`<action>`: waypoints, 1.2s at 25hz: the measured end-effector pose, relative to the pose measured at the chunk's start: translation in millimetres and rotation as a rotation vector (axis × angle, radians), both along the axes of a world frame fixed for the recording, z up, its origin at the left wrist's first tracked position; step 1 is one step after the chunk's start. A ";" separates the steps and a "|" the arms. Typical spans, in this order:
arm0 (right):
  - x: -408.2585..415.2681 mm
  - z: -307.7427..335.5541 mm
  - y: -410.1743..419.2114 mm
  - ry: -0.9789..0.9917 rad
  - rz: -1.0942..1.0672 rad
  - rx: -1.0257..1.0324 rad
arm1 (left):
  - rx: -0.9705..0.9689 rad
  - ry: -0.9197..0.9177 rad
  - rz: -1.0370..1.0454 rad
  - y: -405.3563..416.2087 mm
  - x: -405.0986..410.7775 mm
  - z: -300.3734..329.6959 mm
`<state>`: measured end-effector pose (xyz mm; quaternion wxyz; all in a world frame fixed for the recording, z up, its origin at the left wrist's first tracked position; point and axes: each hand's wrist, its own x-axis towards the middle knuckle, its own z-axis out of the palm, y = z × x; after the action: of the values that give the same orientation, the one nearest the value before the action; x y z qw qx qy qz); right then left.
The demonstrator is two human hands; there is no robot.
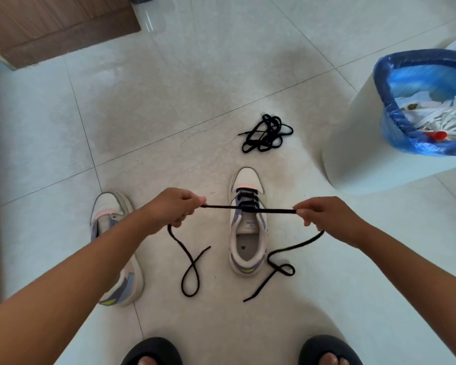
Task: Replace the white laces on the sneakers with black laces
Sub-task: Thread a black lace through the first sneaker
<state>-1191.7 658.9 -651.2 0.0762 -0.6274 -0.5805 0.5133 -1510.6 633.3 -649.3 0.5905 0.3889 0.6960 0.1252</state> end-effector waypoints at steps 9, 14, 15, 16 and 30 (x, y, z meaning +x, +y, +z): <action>-45.1 -16.2 17.5 -0.136 0.267 -0.084 | 0.150 0.256 -0.335 17.1 53.3 -28.5; -77.7 -27.9 20.5 -0.098 0.285 -0.088 | 0.121 0.406 -0.411 33.6 84.5 -36.6; -78.1 -28.3 21.8 -0.098 0.302 -0.115 | 0.087 0.390 -0.391 35.6 85.6 -37.0; -78.3 -27.4 23.2 -0.084 0.308 -0.147 | 0.053 0.378 -0.391 36.7 85.8 -36.5; -41.7 -23.9 11.1 0.145 0.220 -0.341 | -0.056 -0.188 -0.205 13.8 43.6 -39.5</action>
<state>-1233.4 670.0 -675.1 -0.0461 -0.5254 -0.5434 0.6531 -1466.9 647.1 -688.8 0.6734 0.4280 0.5974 0.0805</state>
